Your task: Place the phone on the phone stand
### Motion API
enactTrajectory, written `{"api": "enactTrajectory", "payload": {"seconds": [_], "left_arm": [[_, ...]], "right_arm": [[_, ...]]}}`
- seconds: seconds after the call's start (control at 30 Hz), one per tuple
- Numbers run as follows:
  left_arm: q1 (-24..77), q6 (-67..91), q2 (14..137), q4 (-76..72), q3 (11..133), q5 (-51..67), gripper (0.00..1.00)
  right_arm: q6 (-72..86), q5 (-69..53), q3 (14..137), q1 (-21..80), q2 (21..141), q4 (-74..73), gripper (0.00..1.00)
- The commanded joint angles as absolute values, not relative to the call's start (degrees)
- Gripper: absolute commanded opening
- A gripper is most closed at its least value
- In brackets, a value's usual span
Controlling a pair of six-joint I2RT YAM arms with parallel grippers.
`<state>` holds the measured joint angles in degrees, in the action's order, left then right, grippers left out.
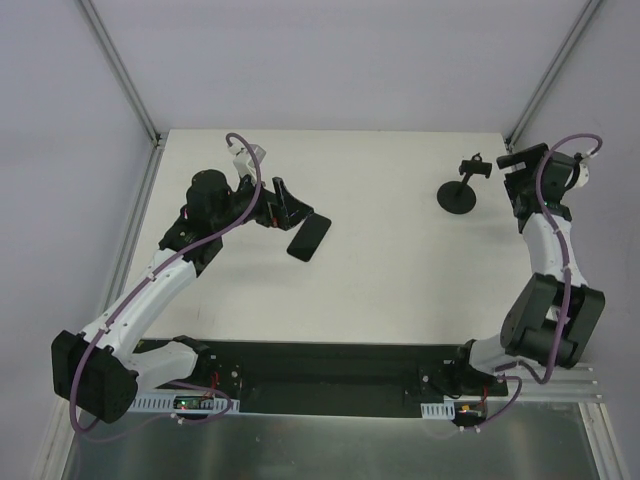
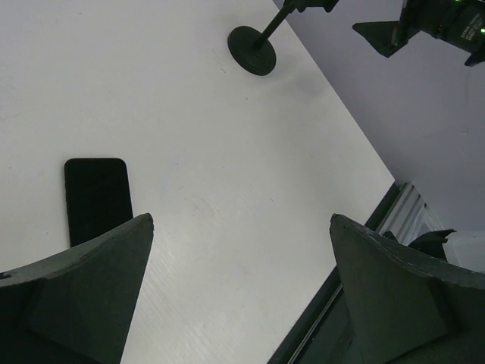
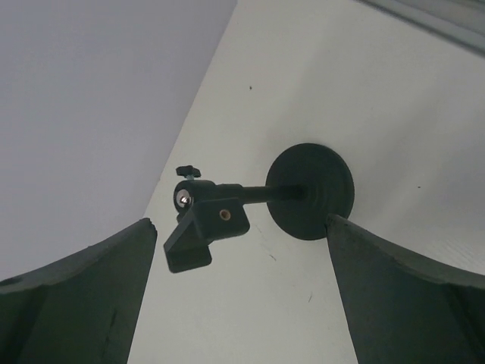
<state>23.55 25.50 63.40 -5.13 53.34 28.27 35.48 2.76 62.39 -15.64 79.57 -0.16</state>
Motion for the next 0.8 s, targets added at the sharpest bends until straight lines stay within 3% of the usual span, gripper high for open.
{"api": "enactTrajectory", "payload": {"seconds": [0.0, 0.07, 0.37, 0.53, 0.6, 0.77], "left_arm": [[23.4, 26.0, 62.3, -6.5, 55.6, 29.4, 0.99], [23.3, 26.0, 62.6, -6.5, 55.6, 29.5, 0.99], [23.4, 25.8, 63.8, -6.4, 55.8, 29.8, 0.99], [23.3, 25.9, 64.3, -6.4, 55.8, 30.0, 0.99], [23.4, 26.5, 64.4, -6.3, 56.0, 30.1, 0.99], [24.0, 31.8, 65.5, -6.3, 56.0, 29.2, 0.99]], "right_arm": [[34.0, -17.9, 72.3, -17.9, 90.4, 3.3, 0.96], [34.1, -23.4, 74.6, -18.6, 95.2, 2.8, 0.96], [43.3, -25.2, 69.4, -19.1, 99.8, 17.0, 0.99], [48.3, -26.4, 66.7, -19.1, 100.0, 22.0, 0.78], [49.4, -26.2, 65.6, -19.0, 99.6, 22.9, 0.74], [50.1, -26.2, 64.6, -19.0, 98.5, 23.3, 0.49]]}}
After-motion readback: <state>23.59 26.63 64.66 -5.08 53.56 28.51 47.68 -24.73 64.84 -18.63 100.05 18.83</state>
